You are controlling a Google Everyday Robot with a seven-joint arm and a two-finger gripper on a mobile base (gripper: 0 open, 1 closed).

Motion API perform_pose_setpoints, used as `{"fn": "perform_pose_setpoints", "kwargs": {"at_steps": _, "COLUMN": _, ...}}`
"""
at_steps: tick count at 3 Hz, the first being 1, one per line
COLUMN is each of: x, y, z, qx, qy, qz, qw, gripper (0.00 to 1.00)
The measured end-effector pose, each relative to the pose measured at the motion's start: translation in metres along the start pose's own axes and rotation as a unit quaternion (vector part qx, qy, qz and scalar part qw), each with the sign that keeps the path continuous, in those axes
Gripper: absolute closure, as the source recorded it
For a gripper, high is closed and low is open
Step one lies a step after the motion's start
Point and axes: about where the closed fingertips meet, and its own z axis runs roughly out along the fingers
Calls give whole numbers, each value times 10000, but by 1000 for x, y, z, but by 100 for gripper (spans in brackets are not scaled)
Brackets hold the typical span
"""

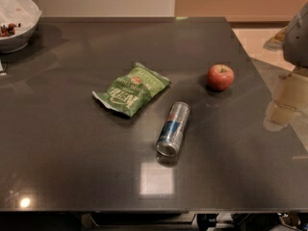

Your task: Pick redbull can

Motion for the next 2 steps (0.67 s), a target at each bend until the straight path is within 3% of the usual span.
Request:
{"fn": "perform_pose_setpoints", "kwargs": {"at_steps": 1, "x": 0, "y": 0, "z": 0, "qx": 1, "qy": 0, "qz": 0, "qw": 10000, "gripper": 0}}
{"fn": "perform_pose_setpoints", "kwargs": {"at_steps": 2, "x": -17, "y": -4, "z": 4, "qx": -129, "qy": -138, "qz": -290, "qw": 9994, "gripper": 0}}
